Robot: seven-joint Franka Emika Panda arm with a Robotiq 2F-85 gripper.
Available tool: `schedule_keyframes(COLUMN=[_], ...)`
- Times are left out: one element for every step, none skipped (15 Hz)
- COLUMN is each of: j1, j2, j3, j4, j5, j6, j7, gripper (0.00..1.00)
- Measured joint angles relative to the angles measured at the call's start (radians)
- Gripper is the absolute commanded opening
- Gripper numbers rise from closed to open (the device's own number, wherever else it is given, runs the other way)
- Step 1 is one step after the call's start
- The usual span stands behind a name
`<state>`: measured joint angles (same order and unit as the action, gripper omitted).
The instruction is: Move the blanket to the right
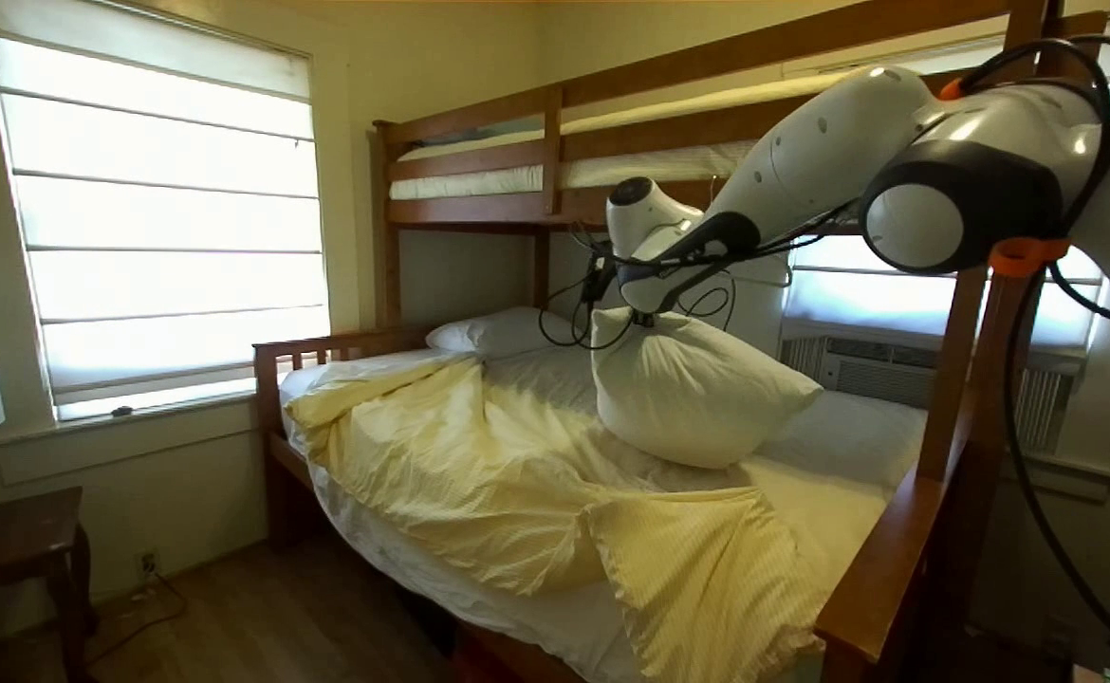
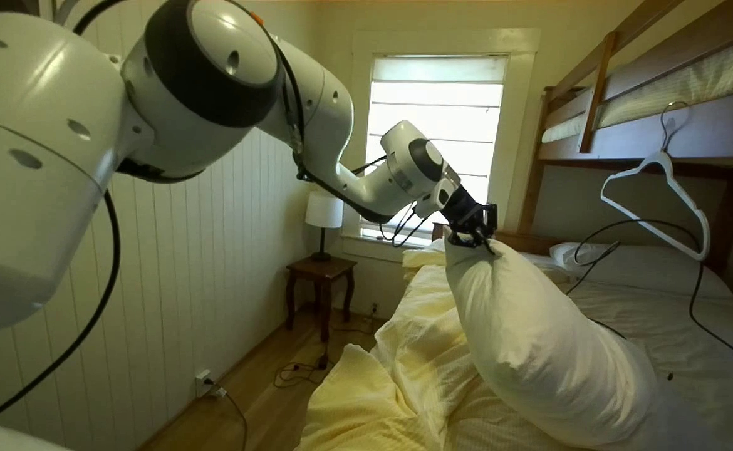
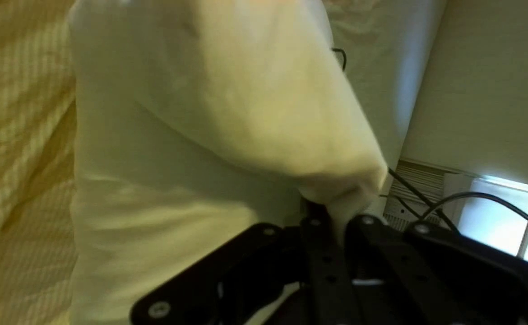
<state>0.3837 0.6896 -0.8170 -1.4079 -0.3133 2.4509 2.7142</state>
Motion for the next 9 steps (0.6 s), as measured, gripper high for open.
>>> schedule_keyframes(j1=[-0.005, -0.007, -0.007, -0.006, 0.0, 0.009, 0.018, 0.025, 0.026], j2=[0.013, 0.025, 0.033, 0.039, 0.046, 0.056, 0.065, 0.074, 0.083], j3=[-0.005, -0.007, -0.007, -0.007, -0.016, -0.035, -0.055, -0.081, -0.103], j4=[0.02, 0.032, 0.039, 0.043, 0.043, 0.043, 0.045, 0.053, 0.069], j5=[0.008, 0.012, 0.013, 0.014, 0.051, 0.105, 0.16, 0.222, 0.27], j6=[-0.013, -0.018, -0.02, -0.02, -0.025, -0.039, -0.057, -0.074, -0.094], j7=[0.0, 0.0, 0.002, 0.002, -0.002, -0.001, 0.0, -0.002, -0.001], gripper=[0.08, 0.08, 0.02, 0.02, 0.02, 0.02, 0.02, 0.02, 0.02])
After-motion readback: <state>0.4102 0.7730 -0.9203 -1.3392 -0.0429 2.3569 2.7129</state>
